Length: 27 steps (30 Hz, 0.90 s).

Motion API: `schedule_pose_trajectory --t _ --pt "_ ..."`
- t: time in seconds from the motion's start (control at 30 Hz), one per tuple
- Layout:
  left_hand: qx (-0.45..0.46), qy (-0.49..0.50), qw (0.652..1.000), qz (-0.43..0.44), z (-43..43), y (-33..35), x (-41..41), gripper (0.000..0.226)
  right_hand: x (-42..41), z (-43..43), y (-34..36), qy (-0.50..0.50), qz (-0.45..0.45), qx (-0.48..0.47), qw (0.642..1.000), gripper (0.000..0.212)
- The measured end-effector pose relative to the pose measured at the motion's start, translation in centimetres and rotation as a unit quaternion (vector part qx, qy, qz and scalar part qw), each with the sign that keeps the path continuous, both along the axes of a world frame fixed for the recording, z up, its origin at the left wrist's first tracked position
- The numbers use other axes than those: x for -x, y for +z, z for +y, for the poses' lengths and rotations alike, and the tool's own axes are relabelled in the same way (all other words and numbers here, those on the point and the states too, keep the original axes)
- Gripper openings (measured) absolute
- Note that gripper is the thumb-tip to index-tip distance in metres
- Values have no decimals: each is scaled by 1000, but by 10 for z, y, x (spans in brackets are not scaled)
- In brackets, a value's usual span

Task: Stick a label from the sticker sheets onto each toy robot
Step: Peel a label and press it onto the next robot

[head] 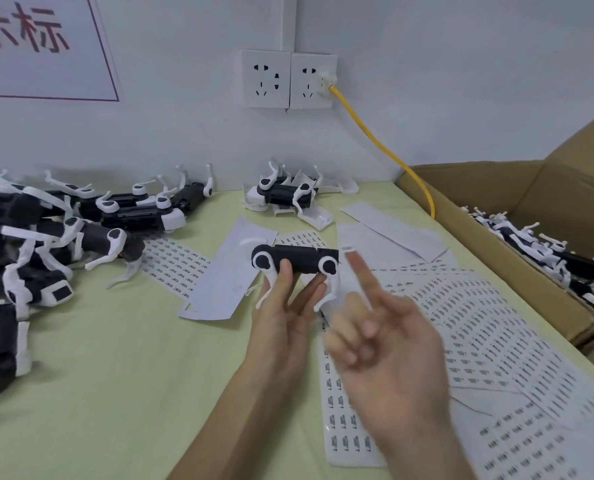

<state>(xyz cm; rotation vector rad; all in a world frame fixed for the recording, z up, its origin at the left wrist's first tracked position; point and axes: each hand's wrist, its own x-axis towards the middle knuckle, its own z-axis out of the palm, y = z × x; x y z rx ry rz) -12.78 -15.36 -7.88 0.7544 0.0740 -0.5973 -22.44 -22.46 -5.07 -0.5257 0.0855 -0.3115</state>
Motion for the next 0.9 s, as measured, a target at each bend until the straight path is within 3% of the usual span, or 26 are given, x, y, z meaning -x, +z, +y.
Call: schedule_pose_trajectory --t 0.1,0.2,0.67,0.9 --pt "-42 -72 997 -7 5 2 3 88 -4 30 -16 14 22 -80 996 50" --pt "-54 -80 995 -26 8 5 3 85 -9 43 -24 16 35 -101 994 50" --pt "-85 -74 993 -23 10 10 6 103 -14 39 -22 13 60 -70 996 49" --pt "-75 -65 995 -21 10 8 4 98 -15 38 -25 8 55 -79 995 48"
